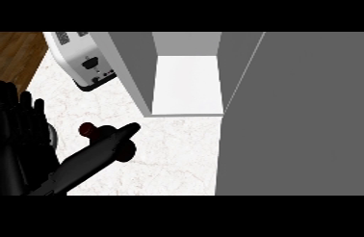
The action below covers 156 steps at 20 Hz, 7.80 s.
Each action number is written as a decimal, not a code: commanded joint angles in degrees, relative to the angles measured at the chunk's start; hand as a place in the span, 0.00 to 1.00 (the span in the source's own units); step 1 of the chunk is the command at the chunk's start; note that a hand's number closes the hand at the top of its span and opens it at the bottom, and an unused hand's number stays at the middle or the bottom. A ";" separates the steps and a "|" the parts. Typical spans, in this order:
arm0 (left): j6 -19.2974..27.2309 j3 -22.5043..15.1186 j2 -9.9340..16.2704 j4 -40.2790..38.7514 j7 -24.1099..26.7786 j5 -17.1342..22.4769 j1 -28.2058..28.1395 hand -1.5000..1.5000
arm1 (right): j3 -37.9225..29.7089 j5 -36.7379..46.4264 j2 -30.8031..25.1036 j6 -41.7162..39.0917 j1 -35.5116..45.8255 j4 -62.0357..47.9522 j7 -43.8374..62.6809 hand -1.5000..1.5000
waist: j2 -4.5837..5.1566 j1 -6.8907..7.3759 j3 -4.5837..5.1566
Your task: Pick up the wine, place it into the cabinet and close the cabinet
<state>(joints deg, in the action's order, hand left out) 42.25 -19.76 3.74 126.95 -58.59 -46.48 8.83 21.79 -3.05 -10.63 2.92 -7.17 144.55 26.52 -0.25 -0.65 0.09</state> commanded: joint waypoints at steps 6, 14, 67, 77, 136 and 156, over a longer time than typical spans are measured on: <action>4.99 0.59 3.22 -4.76 11.31 12.68 -8.86 0.00 | 1.09 -1.09 -1.37 0.90 -4.95 13.40 3.11 0.00 | 0.10 -0.41 -0.01; 7.43 3.54 4.32 -15.07 26.84 28.06 -10.34 0.00 | 1.13 -0.16 -0.63 2.27 0.42 11.14 5.29 0.00 | 0.20 -0.40 0.09; -17.70 16.37 -3.74 -64.34 95.38 84.49 -9.83 0.00 | 4.94 2.19 -2.78 5.10 -0.93 12.94 6.15 0.00 | 0.05 -0.24 -0.01; -20.39 17.52 -3.74 -74.29 100.50 86.21 -3.04 1.00 | 0.67 -3.17 -4.66 3.19 -1.95 14.23 5.16 0.00 | 0.14 -0.42 -0.05; -7.49 -1.33 -3.70 -49.83 66.78 68.98 18.15 1.00 | -5.97 -7.57 -3.74 -0.64 -2.38 10.53 3.36 0.00 | 0.22 -0.61 -0.13; -8.21 -6.93 -3.74 -72.17 85.70 87.57 22.46 1.00 | -6.99 -9.14 -2.31 -4.31 -5.94 10.10 0.26 0.00 | 0.37 -1.15 -0.07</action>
<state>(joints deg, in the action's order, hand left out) 33.86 -26.02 0.01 57.01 25.25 36.95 29.62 17.71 -4.68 -11.74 -0.70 -10.41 143.93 22.69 0.14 -2.01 0.04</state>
